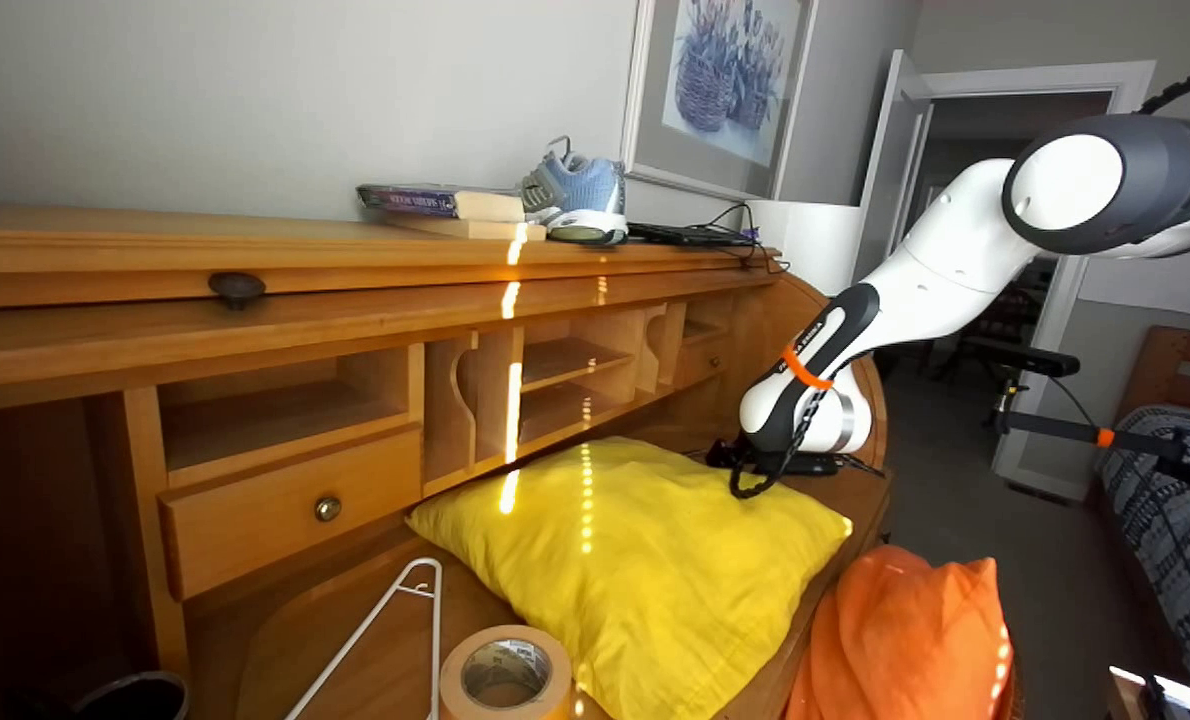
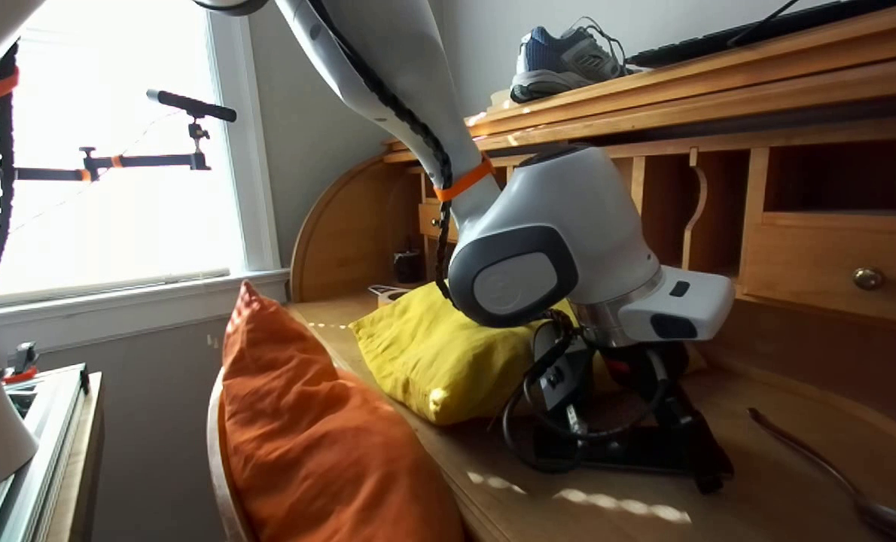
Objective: Put the remote on the pillow upside down
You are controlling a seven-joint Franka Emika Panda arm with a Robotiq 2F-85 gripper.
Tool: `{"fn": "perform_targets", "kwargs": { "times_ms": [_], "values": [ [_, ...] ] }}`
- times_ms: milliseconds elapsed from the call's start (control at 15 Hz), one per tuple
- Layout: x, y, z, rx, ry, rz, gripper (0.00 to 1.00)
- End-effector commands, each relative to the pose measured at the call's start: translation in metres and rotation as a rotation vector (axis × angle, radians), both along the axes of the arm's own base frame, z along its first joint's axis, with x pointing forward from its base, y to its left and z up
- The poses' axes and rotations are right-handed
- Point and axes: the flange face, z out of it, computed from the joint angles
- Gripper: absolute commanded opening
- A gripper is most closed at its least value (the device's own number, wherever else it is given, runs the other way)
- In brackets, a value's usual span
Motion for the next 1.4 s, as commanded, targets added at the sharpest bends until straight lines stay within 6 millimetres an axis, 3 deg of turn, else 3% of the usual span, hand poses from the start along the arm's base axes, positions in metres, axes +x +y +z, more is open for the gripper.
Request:
{"fn": "perform_targets", "kwargs": {
  "times_ms": [0,200,800,1067,1333],
  "values": [
    [0.004,-0.005,-0.012,0.016,0.004,-0.015,0.58],
    [0.006,-0.005,-0.002,0.075,0.062,-0.052,0.35],
    [0.01,-0.02,0.045,0.235,0.241,-0.125,0.31],
    [0.009,-0.02,0.082,0.273,0.283,-0.123,0.31],
    [0.006,-0.01,0.134,0.28,0.292,-0.107,0.31]
  ]
}}
